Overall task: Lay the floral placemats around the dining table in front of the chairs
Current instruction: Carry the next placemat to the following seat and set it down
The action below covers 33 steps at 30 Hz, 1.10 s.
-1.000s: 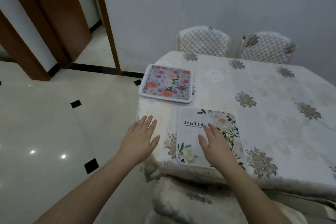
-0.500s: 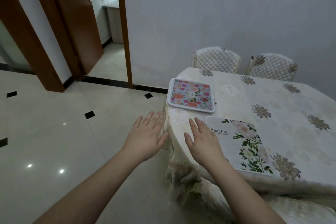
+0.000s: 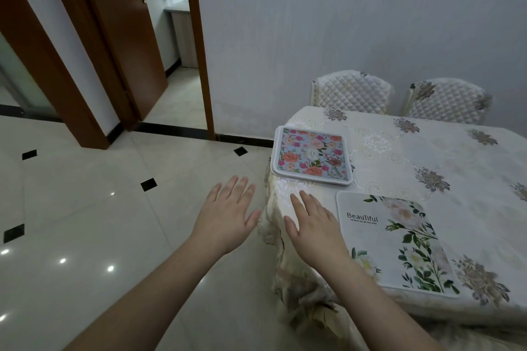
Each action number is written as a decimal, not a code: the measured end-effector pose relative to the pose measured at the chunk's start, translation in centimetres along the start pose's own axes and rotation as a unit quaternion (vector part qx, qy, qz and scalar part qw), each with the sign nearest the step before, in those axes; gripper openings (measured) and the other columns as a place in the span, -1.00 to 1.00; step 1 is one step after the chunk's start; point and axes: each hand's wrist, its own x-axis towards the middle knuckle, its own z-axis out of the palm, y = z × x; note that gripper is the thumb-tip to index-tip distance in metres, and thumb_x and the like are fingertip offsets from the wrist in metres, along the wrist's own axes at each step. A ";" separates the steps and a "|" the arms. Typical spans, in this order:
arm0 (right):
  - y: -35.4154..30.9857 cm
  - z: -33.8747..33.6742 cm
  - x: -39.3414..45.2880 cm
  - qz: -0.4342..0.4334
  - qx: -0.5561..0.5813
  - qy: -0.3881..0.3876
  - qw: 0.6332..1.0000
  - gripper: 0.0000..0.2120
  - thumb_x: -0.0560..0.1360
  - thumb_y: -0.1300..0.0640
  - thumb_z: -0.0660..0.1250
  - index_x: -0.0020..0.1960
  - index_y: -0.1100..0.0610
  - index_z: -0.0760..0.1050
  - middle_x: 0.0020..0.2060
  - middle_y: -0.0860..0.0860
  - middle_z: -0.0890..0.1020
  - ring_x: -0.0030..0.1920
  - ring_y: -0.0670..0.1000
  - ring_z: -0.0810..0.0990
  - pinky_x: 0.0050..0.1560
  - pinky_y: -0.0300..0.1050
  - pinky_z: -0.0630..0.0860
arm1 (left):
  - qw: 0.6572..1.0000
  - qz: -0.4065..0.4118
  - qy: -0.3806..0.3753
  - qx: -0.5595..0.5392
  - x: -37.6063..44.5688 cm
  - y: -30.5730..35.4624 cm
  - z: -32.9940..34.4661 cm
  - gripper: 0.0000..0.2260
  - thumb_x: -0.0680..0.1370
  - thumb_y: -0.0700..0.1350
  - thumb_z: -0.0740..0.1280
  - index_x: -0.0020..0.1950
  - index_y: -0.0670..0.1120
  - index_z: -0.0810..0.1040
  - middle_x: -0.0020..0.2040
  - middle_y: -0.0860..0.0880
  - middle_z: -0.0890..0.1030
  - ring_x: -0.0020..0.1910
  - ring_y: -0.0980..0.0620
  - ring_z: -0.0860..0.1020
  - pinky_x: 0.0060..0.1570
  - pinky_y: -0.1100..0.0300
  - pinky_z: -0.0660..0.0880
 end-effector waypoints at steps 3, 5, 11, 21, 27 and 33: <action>1.1 0.5 2.5 0.002 0.006 -0.009 1.000 -0.46 0.67 -0.12 -0.07 0.61 0.02 -0.02 0.61 0.02 0.01 0.59 0.02 -0.03 0.53 0.00 -0.03 | 1.000 0.008 -0.014 -0.002 2.8 0.2 0.7 -0.42 0.64 0.21 -0.15 0.62 0.00 -0.01 0.63 -0.01 0.01 0.60 0.00 -0.08 0.55 -0.01 -0.12; 1.9 0.8 4.4 0.008 0.013 -0.012 1.000 -0.45 0.67 -0.12 -0.08 0.61 0.03 -0.02 0.61 0.03 0.02 0.59 0.03 -0.03 0.54 0.00 -0.03 | 1.000 0.012 -0.022 0.001 4.8 0.3 1.1 -0.42 0.64 0.21 -0.15 0.62 0.00 -0.01 0.63 -0.01 0.00 0.60 0.01 -0.10 0.55 0.01 -0.14; 2.8 1.4 8.4 0.020 0.024 -0.017 0.999 -0.45 0.66 -0.13 -0.05 0.60 0.04 0.02 0.58 0.05 0.15 0.57 0.02 0.08 0.52 -0.05 0.01 | 0.999 0.013 -0.040 -0.034 8.7 -0.4 2.5 -0.41 0.64 0.23 -0.13 0.62 0.01 -0.04 0.63 -0.01 -0.03 0.60 0.03 -0.12 0.51 0.10 -0.21; 2.2 3.8 15.9 0.082 0.016 -0.023 0.996 -0.45 0.66 -0.14 -0.03 0.59 0.03 0.06 0.59 0.04 0.13 0.58 0.06 0.05 0.53 0.02 0.02 | 0.997 0.071 -0.031 -0.024 16.7 -5.2 5.4 -0.42 0.64 0.22 -0.15 0.61 -0.01 0.03 0.62 -0.04 0.08 0.60 -0.02 -0.03 0.52 0.04 -0.20; 0.7 5.6 20.3 0.155 0.015 -0.019 0.988 -0.45 0.65 -0.14 -0.01 0.60 0.00 0.04 0.57 0.02 0.18 0.57 0.07 0.09 0.52 0.05 0.07 | 0.989 0.134 -0.039 -0.042 21.8 -8.5 7.3 -0.41 0.64 0.20 -0.12 0.60 -0.06 0.07 0.60 -0.09 0.16 0.59 -0.08 0.04 0.53 -0.02 -0.11; 0.1 6.5 22.1 0.204 0.003 -0.010 0.979 -0.45 0.65 -0.14 0.01 0.58 0.01 0.08 0.56 0.03 0.21 0.56 0.06 0.13 0.50 0.02 0.12 | 0.979 0.199 -0.028 -0.038 25.8 -9.9 8.5 -0.37 0.59 0.17 -0.17 0.56 -0.11 0.21 0.57 -0.15 0.22 0.55 -0.13 0.15 0.51 -0.07 0.03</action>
